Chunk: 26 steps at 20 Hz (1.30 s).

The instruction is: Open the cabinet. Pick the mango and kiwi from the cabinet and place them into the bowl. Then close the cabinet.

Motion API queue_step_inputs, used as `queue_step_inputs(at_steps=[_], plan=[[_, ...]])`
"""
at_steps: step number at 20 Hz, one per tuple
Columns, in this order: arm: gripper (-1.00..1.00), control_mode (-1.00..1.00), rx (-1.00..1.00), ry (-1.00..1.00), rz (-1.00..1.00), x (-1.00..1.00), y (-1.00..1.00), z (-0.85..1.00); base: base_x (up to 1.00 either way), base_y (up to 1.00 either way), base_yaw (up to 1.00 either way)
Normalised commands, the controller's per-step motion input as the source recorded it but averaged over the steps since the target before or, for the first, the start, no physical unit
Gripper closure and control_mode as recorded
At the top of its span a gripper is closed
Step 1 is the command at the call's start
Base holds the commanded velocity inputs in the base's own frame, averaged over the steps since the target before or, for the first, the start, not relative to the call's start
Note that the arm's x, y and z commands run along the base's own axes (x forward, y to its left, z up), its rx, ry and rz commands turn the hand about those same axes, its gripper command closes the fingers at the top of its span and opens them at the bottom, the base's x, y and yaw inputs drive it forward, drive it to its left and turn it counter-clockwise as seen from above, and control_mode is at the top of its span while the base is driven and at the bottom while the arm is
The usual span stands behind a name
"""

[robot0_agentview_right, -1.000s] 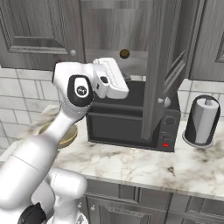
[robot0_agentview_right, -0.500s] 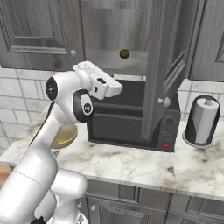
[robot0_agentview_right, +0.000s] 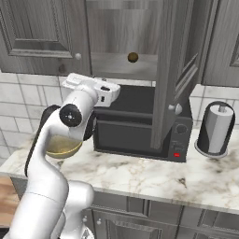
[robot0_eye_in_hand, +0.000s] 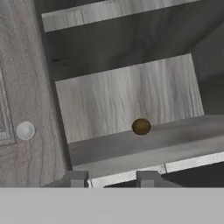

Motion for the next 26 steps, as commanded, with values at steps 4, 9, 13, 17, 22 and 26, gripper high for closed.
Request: queue_step_inputs(at_steps=[4,9,13,17,22,26], plan=[[-1.0,-1.0,-0.05,-0.14,0.3,0.06,0.16,0.14,0.0,0.0,0.0],[-1.0,-1.0,-0.04,-0.09,0.14,0.0,0.1,0.08,0.0,0.0,0.0],[-1.0,-1.0,-0.01,-0.05,0.04,0.0,0.19,0.04,0.0,0.0,0.0],[-1.0,-1.0,0.0,0.0,0.02,0.01,0.2,0.19,0.0,0.0,0.0],[-1.0,-1.0,0.0,0.0,0.0,0.05,0.16,0.32,0.0,0.0,0.0],[-1.0,-1.0,-0.02,0.0,0.0,0.05,0.23,0.22,0.0,0.0,0.0]])
